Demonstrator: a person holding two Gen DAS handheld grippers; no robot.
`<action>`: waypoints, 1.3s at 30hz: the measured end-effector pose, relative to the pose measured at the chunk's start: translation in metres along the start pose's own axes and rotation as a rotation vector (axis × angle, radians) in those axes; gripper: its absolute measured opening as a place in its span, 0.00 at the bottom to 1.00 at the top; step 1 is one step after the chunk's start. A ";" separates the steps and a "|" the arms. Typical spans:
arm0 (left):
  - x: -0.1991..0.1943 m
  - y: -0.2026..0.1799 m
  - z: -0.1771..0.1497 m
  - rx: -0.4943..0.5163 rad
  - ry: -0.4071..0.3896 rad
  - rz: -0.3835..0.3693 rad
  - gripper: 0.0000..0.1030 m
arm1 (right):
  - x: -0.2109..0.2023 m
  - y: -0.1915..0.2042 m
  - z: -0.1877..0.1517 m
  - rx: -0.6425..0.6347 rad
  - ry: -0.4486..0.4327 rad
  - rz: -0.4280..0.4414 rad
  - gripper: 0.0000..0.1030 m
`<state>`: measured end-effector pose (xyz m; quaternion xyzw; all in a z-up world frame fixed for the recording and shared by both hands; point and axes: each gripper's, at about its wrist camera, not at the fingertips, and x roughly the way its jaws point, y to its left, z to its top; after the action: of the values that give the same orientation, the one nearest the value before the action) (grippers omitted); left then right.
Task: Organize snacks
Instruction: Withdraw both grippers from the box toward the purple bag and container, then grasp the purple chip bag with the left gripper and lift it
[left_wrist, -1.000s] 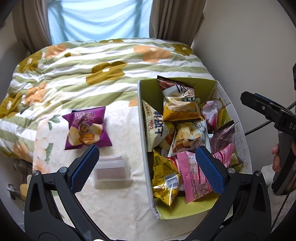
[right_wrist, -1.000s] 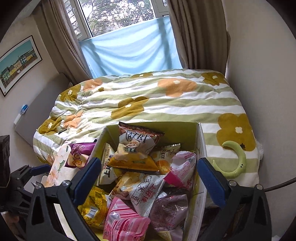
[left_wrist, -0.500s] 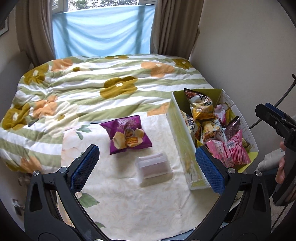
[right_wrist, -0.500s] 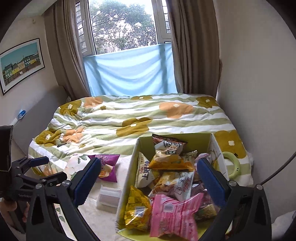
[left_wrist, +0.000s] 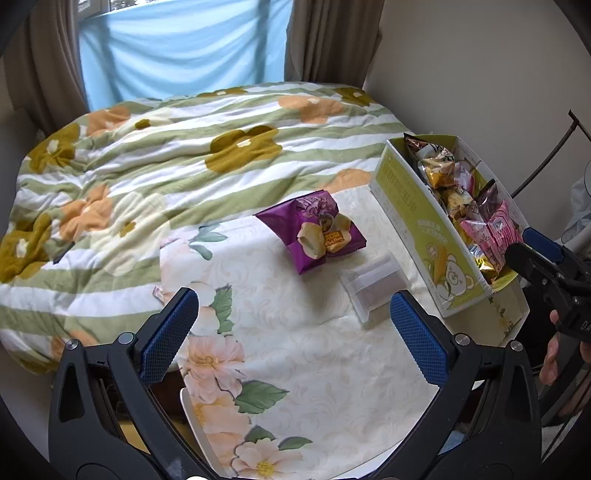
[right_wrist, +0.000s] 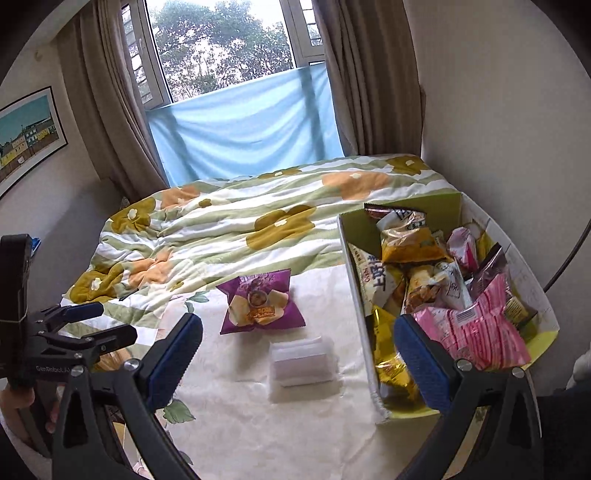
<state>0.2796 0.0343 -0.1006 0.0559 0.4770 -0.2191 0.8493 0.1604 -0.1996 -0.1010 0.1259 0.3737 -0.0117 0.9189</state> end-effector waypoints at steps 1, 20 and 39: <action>0.005 0.005 0.000 -0.003 0.013 -0.009 1.00 | 0.006 0.004 -0.005 0.002 0.010 -0.002 1.00; 0.126 0.023 0.034 -0.133 0.148 -0.075 1.00 | 0.130 0.039 -0.074 -0.103 0.131 -0.072 1.00; 0.239 -0.045 0.117 -0.020 0.204 0.123 1.00 | 0.180 0.019 -0.070 -0.123 0.149 -0.114 1.00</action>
<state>0.4591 -0.1177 -0.2319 0.0988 0.5588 -0.1552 0.8086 0.2443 -0.1517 -0.2692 0.0481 0.4476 -0.0316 0.8924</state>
